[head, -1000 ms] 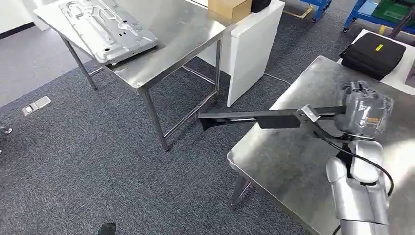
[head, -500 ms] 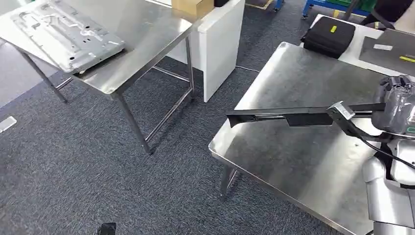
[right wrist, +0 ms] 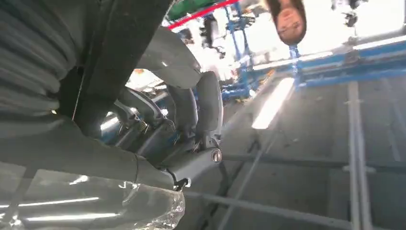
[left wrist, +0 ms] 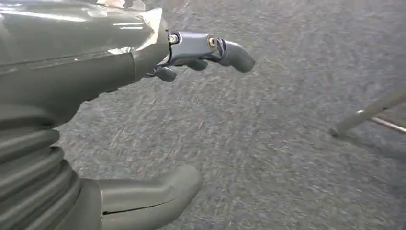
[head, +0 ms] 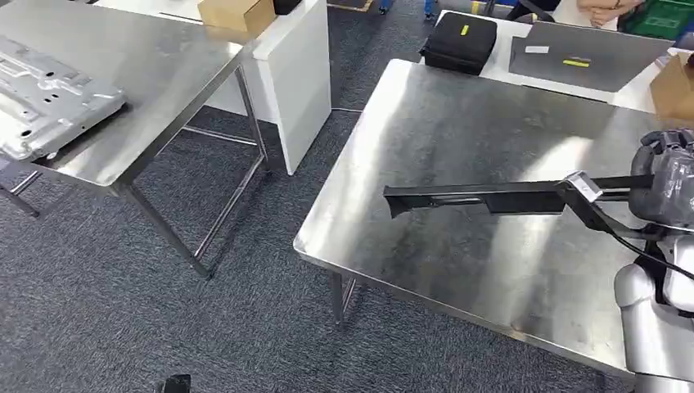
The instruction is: Take the parts from the cabinet and place them on the table.
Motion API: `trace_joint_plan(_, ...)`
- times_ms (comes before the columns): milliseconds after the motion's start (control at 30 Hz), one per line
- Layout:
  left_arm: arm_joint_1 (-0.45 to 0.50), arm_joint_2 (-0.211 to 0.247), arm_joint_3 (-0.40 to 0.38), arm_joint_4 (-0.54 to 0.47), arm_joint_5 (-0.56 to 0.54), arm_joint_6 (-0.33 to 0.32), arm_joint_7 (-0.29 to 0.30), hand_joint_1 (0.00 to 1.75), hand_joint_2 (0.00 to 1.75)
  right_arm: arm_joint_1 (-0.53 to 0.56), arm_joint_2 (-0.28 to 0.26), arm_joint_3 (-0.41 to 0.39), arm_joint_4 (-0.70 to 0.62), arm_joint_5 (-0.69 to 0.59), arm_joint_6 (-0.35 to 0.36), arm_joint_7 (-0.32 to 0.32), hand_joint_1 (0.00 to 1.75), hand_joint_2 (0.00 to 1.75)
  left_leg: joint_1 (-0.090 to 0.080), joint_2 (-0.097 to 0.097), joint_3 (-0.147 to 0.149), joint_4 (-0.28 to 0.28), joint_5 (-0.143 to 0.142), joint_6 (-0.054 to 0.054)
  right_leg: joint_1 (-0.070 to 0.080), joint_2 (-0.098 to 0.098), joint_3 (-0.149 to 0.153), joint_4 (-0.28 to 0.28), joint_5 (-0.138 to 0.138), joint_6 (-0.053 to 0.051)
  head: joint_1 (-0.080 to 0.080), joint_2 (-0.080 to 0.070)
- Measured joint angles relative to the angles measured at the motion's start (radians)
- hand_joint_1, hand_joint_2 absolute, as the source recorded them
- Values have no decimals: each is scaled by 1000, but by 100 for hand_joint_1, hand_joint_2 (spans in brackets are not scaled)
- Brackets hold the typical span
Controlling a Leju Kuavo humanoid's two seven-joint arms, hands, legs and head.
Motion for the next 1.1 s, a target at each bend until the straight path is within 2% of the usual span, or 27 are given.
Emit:
trace_joint_plan(33,0,-2,0,-5,8,1,0,0,175,2,0,0,3,-1,1,-2,175,175,-2,3,-1,-1,1,1,-4,5,-1,-3,4,6,0,0)
trace_joint_plan(67,0,-2,-1,-10,16,4,0,0,175,4,-1,0,4,0,0,-7,175,175,-5,8,1,-9,7,7,-3,10,-1,-11,9,15,-2,0)
trace_joint_plan(100,0,-6,-3,-13,20,6,0,0,175,5,-6,0,5,1,-2,-11,175,175,10,15,12,-37,27,9,11,3,-6,-11,11,19,0,0)
trace_joint_plan(133,0,-7,-3,-15,24,9,0,0,175,4,-7,0,7,1,-2,-13,175,175,6,19,17,-54,39,3,9,-47,-19,10,-3,14,2,0)
trace_joint_plan(167,1,-8,-3,-15,26,8,0,0,175,2,-9,0,7,2,-2,-13,175,175,8,19,17,-56,41,6,11,-55,-24,19,-11,12,2,0)
trace_joint_plan(267,1,-8,-3,-15,26,8,0,0,175,2,-9,0,7,2,-2,-13,175,175,8,19,17,-56,41,7,11,-57,-25,21,-13,11,2,0)
trace_joint_plan(300,2,-8,-3,-15,27,8,0,0,175,0,-10,0,8,2,-2,-13,175,175,7,19,16,-57,42,8,12,-63,-30,31,-20,10,3,0)
trace_joint_plan(333,11,-12,-5,-16,37,4,0,0,175,-1,-10,6,30,7,-2,-14,175,175,9,41,-5,-54,54,2,-8,-95,-132,284,-126,21,11,0)
trace_joint_plan(367,13,-13,-6,-16,40,4,0,0,175,0,-11,6,38,7,-2,-15,175,175,15,48,-12,-43,52,-5,-18,-102,-53,161,-81,51,11,0)
trace_joint_plan(400,12,-14,-8,-16,43,4,0,0,175,0,-11,6,40,5,-2,-16,175,175,17,50,-18,-30,47,-13,-25,-111,5,64,-52,67,11,0)
trace_joint_plan(433,12,-14,-9,-16,44,4,0,0,175,0,-12,6,42,4,-2,-16,175,175,17,55,-25,-12,40,-24,-29,-123,38,0,-55,72,13,0)
trace_joint_plan(467,13,-8,-13,-21,47,4,0,0,175,1,-9,8,47,3,-2,-17,175,175,11,54,-33,-5,36,-33,-14,-115,38,11,-50,65,16,0)
trace_joint_plan(500,13,-10,-16,-22,47,4,0,0,175,4,-13,8,48,2,-3,-19,175,175,8,53,-34,-1,33,-36,-14,-108,32,13,-49,46,12,0)
trace_joint_plan(533,13,-10,-18,-23,48,4,0,0,175,10,-12,9,50,2,-4,-18,175,175,10,53,-36,3,28,-45,-31,-108,34,10,-48,43,6,0)
trace_joint_plan(567,15,-9,-19,-23,49,4,0,0,175,11,-12,10,50,2,-4,-19,175,175,9,53,-34,-7,33,-34,-23,-107,33,11,-46,40,6,0)
trace_joint_plan(600,14,-8,-22,-24,49,4,0,0,175,11,-10,12,51,2,-4,-20,175,175,10,53,-34,-7,38,-21,-22,-107,32,11,-45,38,-1,0)
trace_joint_plan(633,14,-8,-23,-24,49,4,0,0,175,10,-10,13,53,2,-4,-20,175,175,10,53,-34,-8,40,-6,-20,-106,31,11,-43,35,0,0)
trace_joint_plan(667,14,-9,-24,-24,49,4,0,0,175,10,-10,14,55,2,-4,-20,175,175,10,53,-34,-8,39,2,-18,-106,31,11,-42,33,-2,0)
trace_joint_plan(733,15,-9,-24,-24,52,3,0,0,175,11,-10,16,56,2,-4,-20,175,175,11,53,-34,-9,43,11,-16,-106,30,11,-40,30,-2,0)
trace_joint_plan(833,15,-9,-26,-24,57,2,0,0,175,12,-7,19,58,2,-4,-19,175,175,12,53,-35,-12,45,12,-11,-106,28,11,-39,24,-2,0)
trace_joint_plan(933,16,-9,-29,-24,67,2,0,0,175,10,-7,21,68,-2,0,-19,175,175,14,53,-36,-13,49,1,-7,-106,27,11,-38,21,-2,0)
trace_joint_plan(1067,17,-8,-38,-24,85,1,0,0,175,-22,-9,21,117,-30,22,-34,175,175,17,54,-39,-16,53,-40,-5,-106,21,12,-37,18,-2,0)
trace_joint_plan(1100,17,-8,-46,-24,91,0,0,0,175,-41,-11,21,144,-38,33,-36,175,175,17,54,-40,-16,54,-46,-5,-106,19,12,-35,15,-2,0)
